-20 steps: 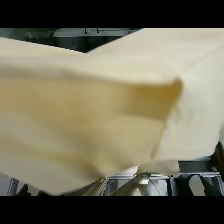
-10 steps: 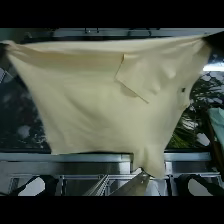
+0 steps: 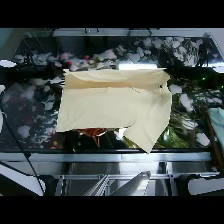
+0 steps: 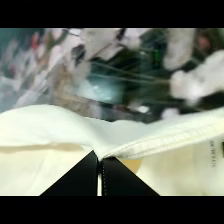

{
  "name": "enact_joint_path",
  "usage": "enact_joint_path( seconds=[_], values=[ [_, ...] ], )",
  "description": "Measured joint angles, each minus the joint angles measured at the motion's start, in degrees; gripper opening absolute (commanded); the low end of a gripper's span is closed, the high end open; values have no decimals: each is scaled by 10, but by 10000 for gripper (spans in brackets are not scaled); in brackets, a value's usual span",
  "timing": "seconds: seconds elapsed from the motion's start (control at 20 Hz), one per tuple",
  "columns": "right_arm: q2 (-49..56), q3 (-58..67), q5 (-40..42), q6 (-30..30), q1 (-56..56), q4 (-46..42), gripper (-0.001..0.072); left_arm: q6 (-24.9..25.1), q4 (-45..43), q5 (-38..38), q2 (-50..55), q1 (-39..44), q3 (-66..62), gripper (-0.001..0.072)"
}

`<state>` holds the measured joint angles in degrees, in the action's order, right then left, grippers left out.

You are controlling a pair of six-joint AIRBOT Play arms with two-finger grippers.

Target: Fold the shirts.

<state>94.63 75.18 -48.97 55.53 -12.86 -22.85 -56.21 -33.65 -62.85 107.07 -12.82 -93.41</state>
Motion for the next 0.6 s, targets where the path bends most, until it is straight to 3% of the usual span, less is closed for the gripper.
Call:
enact_joint_path(
  seconds=[0.4, 0.45, 0.55, 0.6],
  values=[
    [76, -1, -82, -18, -32, -72, 19, -61, -53, -86, 107, 6, -50, 8],
    [84, -1, -88, -16, -33, -76, 28, -70, -65, -92, 110, 5, -51, 130],
    [94, 0, -102, -12, -35, -83, 194, -88, -83, -109, 112, 0, -53, 585],
    [96, 1, -114, -11, -38, -87, 129, -98, -86, -118, 112, -5, -53, 648]
  ],
)
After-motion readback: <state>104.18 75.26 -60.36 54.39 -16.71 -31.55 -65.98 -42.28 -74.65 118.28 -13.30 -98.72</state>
